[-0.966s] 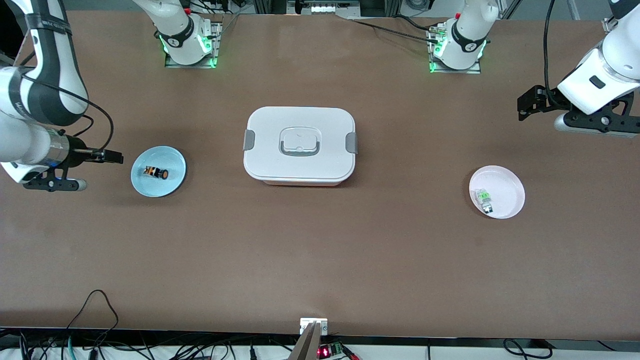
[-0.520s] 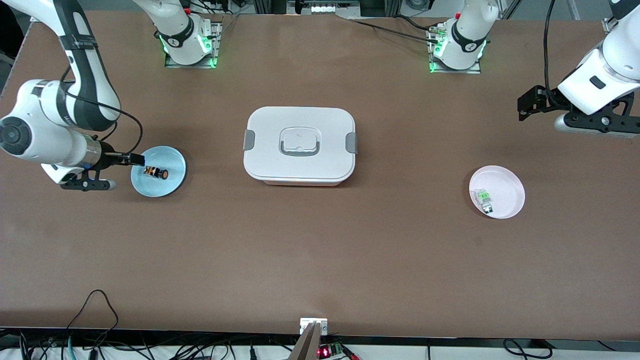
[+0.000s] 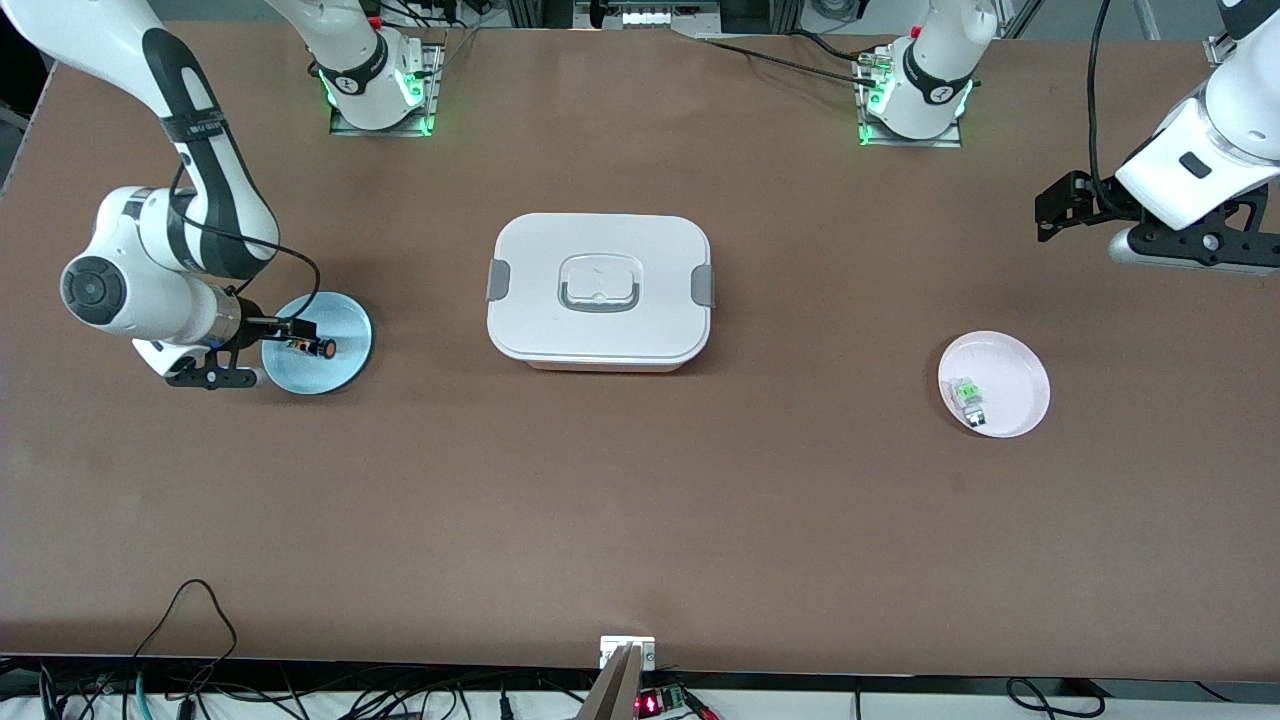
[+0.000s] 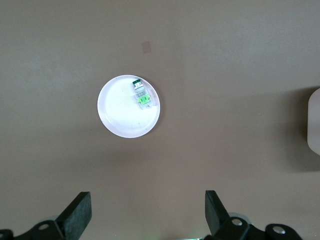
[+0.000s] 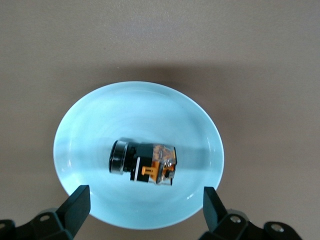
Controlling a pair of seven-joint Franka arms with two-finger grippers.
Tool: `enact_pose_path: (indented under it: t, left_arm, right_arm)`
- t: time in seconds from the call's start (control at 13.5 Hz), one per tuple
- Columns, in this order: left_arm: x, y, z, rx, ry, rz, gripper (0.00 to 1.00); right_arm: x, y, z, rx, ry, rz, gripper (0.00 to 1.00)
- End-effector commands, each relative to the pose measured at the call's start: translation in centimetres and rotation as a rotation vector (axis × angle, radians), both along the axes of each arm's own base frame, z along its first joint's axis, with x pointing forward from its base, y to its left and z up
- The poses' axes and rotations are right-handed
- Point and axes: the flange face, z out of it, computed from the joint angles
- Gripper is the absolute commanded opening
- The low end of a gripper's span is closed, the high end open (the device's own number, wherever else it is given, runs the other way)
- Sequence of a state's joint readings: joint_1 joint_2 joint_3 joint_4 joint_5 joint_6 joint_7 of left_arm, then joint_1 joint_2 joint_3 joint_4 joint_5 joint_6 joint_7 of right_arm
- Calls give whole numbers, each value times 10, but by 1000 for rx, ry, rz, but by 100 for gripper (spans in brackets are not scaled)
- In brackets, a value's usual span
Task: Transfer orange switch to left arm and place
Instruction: 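Lower the right gripper over the orange switch on the blue plate, then close the right gripper on the orange switch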
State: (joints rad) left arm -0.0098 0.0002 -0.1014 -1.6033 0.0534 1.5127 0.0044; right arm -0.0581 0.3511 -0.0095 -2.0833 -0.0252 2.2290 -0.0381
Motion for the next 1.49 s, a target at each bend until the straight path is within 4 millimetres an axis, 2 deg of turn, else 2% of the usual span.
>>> enact_pose_path:
  t: [0.0, 0.3, 0.67, 0.89, 1.11, 1.41]
  left_arm:
    - [3, 1, 5, -22, 8, 7, 100]
    - [3, 0, 5, -20, 6, 8, 100]
    - [3, -3, 5, -22, 5, 2, 100]
    - [2, -14, 5, -23, 4, -18, 100]
    - [2, -13, 5, -23, 4, -19, 100]
    - [2, -13, 5, -23, 4, -18, 100]
  right_arm:
    - [2, 3, -12, -7, -23, -9, 100]
    - [9, 2, -26, -7, -64, -11, 100]
    - [8, 3, -34, -19, -57, -45, 100]
    - [7, 3, -42, -18, -55, -39, 100]
    - [7, 9, -54, -16, -57, -29, 100]
    - [-1, 12, -56, -15, -42, -10, 100]
